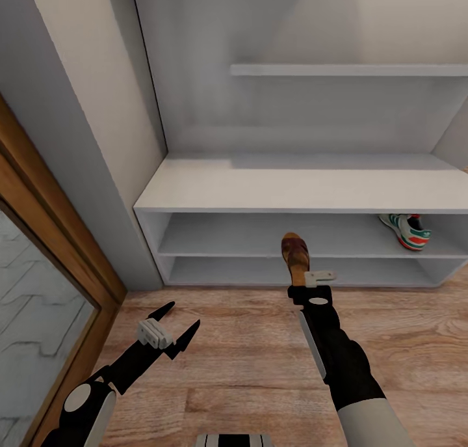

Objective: Pick up the two gym shoes and the two sandals from the corridor floor and place them onto the hallstand (shoe rack) in the corridor, making sure they are on the rack and not on the floor. Arrange them so the two gym shoes are next to each other and the two sandals are next to each other.

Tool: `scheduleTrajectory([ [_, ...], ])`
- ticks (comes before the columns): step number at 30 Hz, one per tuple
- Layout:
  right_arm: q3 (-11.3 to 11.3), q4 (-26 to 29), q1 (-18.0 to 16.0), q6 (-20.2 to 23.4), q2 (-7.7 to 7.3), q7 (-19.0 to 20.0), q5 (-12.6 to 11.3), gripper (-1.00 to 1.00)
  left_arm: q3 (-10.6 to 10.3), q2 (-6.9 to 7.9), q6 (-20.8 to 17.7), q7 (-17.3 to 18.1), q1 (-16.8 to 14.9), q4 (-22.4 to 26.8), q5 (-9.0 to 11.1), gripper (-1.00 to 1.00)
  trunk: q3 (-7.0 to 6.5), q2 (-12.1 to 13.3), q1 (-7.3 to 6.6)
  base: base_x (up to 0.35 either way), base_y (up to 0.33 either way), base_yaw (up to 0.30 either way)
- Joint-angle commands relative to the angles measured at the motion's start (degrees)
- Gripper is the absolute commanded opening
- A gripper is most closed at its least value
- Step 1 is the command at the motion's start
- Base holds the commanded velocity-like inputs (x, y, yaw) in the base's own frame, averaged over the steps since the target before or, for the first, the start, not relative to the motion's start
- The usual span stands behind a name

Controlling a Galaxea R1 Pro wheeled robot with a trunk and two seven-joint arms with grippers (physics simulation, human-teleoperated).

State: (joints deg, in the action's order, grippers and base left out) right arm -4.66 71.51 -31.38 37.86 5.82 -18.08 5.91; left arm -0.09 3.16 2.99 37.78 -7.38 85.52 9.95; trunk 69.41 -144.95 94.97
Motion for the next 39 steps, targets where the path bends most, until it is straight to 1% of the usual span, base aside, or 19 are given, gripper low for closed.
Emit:
scheduleTrajectory([
  [1, 0.0, 0.0, 0.0, -0.1, 0.0, -0.1, -0.2, -1.0, 0.0, 0.0, 0.0, 0.0, 0.0, 0.0, 0.0, 1.0, 0.0, 0.0, 0.0, 0.003, 0.0, 0.0],
  [13, 0.0, 0.0, 0.0, -0.1, -0.02, -0.1, -0.2, -1.0, 0.0, 0.0, 0.0, 0.0, 0.0, 0.0, 0.0, 1.0, 0.0, 0.0, 0.0, 0.007, 0.0, 0.0],
  [24, 0.0, 0.0, 0.0, -0.1, -0.05, -0.1, -0.2, -1.0, 0.1, 0.07, 0.0, 0.0, 0.0, 0.0, 0.0, 1.0, 0.0, 0.0, 0.0, 0.142, 0.0, 0.0],
  [39, 0.0, -0.1, 0.0, -0.1, -0.1, -0.1, -0.2, -1.0, 0.1, 0.09, 0.0, 0.0, 0.0, 0.0, 0.0, 1.0, 0.0, 0.0, 0.0, 0.031, 0.0, 0.0],
])
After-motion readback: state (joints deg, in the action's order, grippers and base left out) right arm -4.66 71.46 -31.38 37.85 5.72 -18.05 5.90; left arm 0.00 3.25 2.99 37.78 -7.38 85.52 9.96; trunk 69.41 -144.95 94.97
